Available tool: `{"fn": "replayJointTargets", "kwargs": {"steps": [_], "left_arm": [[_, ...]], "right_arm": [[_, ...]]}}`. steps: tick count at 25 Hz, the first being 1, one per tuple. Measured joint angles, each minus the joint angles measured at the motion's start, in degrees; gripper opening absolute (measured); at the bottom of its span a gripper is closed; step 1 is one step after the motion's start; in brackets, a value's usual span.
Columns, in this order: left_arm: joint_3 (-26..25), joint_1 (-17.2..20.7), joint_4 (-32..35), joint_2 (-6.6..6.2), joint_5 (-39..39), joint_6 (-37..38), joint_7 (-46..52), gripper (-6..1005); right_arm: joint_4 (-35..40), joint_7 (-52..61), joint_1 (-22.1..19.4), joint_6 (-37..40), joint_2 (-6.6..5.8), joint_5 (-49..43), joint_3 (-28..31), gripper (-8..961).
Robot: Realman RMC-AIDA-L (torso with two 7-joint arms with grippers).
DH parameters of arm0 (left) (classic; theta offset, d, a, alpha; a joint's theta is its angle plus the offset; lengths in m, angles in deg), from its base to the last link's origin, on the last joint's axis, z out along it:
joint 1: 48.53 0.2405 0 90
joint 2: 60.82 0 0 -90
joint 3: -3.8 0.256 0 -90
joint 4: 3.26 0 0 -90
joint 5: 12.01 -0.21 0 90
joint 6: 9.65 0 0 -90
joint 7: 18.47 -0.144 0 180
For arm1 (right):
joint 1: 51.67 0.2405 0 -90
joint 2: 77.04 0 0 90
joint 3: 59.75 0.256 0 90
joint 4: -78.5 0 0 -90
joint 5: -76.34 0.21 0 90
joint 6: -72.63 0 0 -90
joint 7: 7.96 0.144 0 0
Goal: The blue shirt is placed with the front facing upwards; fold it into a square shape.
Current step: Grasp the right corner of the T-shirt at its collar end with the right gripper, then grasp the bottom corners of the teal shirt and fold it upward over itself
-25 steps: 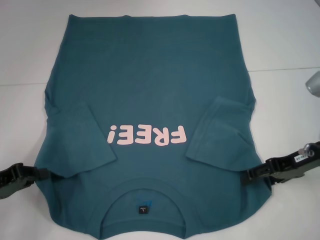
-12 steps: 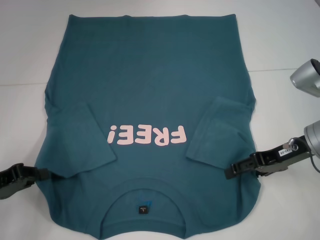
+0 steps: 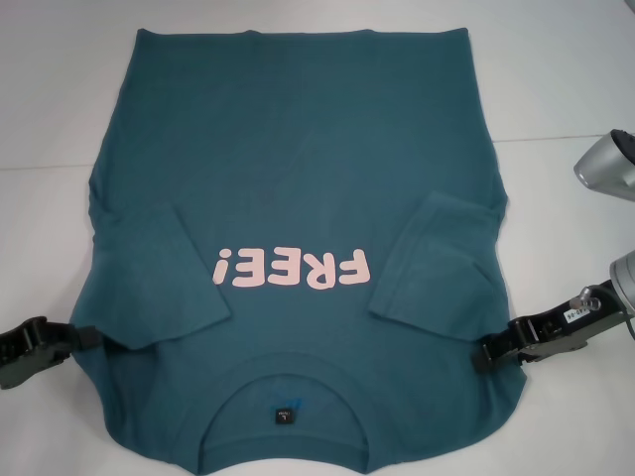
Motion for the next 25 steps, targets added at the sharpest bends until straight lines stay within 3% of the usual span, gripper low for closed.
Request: {"fn": "replayJointTargets", "kwargs": {"steps": [8,17,25], "left_arm": [[0.0,0.12,-0.02,0.0,-0.02,0.04,0.0,16],[0.0,0.1,0.14,-0.08,-0.07,0.39,0.0,16],[0.92,-0.26,2.3,-0.64,-5.24,5.68,-0.56,17]], "right_arm": [[0.13,0.38,-0.02,0.04,-0.13,-0.14,-0.05,357],[0.31,0.76,0.03,0.98,-0.76,-0.3,-0.3,166],[5.43,0.81,-1.41,8.4,-1.96,-1.12,-0.42,21]]}}
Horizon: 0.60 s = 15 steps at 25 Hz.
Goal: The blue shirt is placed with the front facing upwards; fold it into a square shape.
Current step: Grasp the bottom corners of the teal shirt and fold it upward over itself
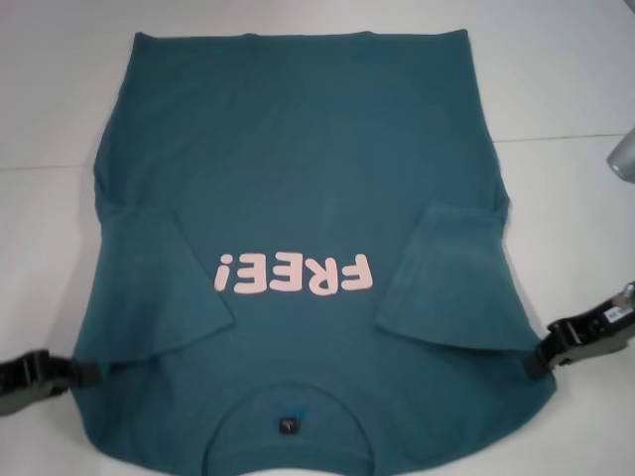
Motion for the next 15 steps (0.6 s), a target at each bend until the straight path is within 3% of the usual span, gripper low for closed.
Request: {"fn": "replayJointTargets", "kwargs": {"steps": [5,15], "left_arm": [[1.77,0.08,2.48,0.14,-3.21,4.9,-0.02,16],[3.31,1.6,7.85,0.77,-10.57,16.45,0.24,17]], "right_arm": [[2.07,0.16,-0.65,4.89,0.11,-3.24,0.0,27],[11.08,-0.42,-4.26,14.74,2.21,-9.24,0.01,38]]}}
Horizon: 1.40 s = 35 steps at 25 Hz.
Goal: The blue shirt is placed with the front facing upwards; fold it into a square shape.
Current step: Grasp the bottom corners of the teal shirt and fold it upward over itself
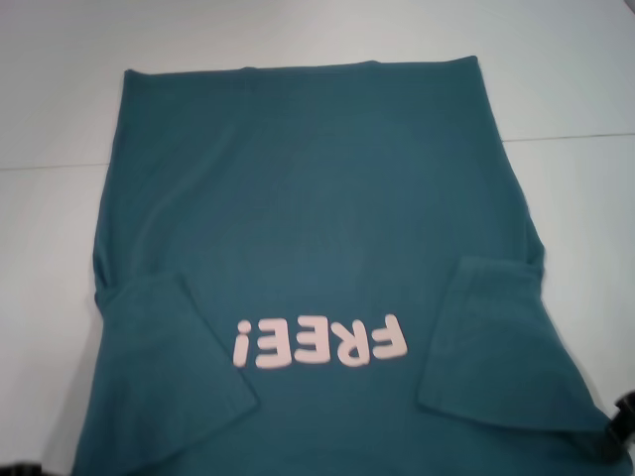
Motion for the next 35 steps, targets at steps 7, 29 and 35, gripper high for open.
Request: {"fn": "replayJointTargets", "kwargs": {"steps": [7,29,35], "left_arm": [[2.38,1.72,1.46,1.12,-4.46,3.98,-0.31,17],[2.91,-20.58,-11.64,-8.07,2.76,-15.01,10.62,17],[7.89,-24.44,-14.12,-8.06,2.46,-27.31,13.26,16]], "right_arm": [[0.85,-1.42,-2.5,2.85,0.1,-1.47,-0.14,46],[0.49,3.64,3.16,-16.44,-5.99,16.84,11.88,70],[-1.51,4.21,5.91,-25.26,-4.89,17.12,11.28,77]]}}
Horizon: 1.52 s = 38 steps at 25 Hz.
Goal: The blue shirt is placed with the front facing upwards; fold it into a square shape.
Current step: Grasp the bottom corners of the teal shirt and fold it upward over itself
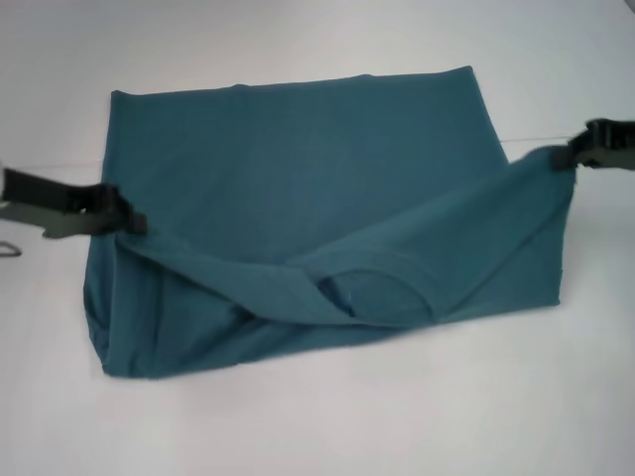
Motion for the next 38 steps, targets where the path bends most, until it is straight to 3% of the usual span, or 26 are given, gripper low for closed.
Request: {"fn": "replayJointTargets", "kwargs": {"steps": [7,13,21,29,38], "left_arm": [[4.55,-1.06,-0.99,1.35,0.0,-11.1,0.35,16],[6.49,-1.33,-2.37,2.7,0.01,-18.54,-1.67,17],[8.64,-3.31,-5.13,2.75,0.04,-25.24,-1.75,16],[9.95,-4.76,-5.38,2.23,-0.03,-27.74,-3.73,17],[10.99,-6.61,-7.61,2.23,-0.1,-30.78,-6.01,16]], "right_arm": [[-4.68,0.06,2.02,-9.76,0.99,-0.21,-3.44,84],[-11.25,-0.41,4.44,-18.39,0.81,-0.71,-9.37,91],[-15.52,-0.04,9.27,-27.74,1.55,-7.46,-12.84,100],[-15.86,-0.67,13.33,-32.11,1.8,-11.92,-15.94,109],[-17.01,-0.11,14.48,-35.15,2.22,-16.2,-17.21,119]]}}
